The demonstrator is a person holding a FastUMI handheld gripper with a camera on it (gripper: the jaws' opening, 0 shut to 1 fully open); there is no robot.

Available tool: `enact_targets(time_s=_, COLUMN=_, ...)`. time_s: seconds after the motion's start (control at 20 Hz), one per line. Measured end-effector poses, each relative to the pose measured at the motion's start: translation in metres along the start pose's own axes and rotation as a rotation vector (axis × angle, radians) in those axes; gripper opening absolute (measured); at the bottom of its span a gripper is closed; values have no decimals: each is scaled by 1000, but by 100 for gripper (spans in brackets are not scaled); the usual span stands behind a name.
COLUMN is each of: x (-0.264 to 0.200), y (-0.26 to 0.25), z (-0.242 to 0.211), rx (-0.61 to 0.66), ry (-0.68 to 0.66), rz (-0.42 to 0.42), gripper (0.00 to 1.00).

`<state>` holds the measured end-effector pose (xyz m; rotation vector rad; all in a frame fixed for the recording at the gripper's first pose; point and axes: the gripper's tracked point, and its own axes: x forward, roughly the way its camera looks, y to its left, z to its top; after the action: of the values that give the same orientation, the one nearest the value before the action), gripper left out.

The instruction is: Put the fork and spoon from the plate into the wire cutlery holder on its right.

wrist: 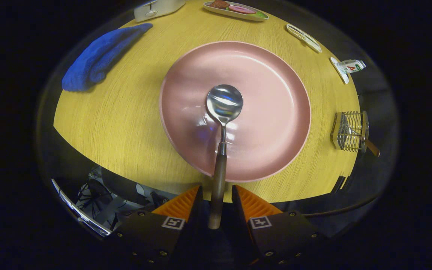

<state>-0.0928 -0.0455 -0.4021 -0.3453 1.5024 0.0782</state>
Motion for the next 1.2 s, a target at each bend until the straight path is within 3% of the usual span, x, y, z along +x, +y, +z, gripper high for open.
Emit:
enact_targets(time_s=0.05, x=2, y=1, z=-2, rx=-2, ry=-1, rz=0, gripper=38)
enact_targets(time_s=0.1, x=2, y=1, z=1, rx=-12, ry=-11, rz=0, gripper=37)
enact_targets(time_s=0.15, x=2, y=0, z=0, rx=-17, ry=-7, rz=-5, gripper=17)
enact_targets(time_s=0.2, x=2, y=-4, z=-1, rx=-19, ry=-7, rz=-23, gripper=19)
enact_targets(time_s=0.35, x=2, y=-3, z=1, rx=-18, ry=-20, rz=3, gripper=3)
enact_targets(time_s=0.75, x=-37, y=-24, z=14, rx=-21, ry=-52, rz=-76, gripper=3)
enact_targets(time_s=1.2, x=-99, y=-82, z=38, rx=127, ry=-136, rz=-148, gripper=3)
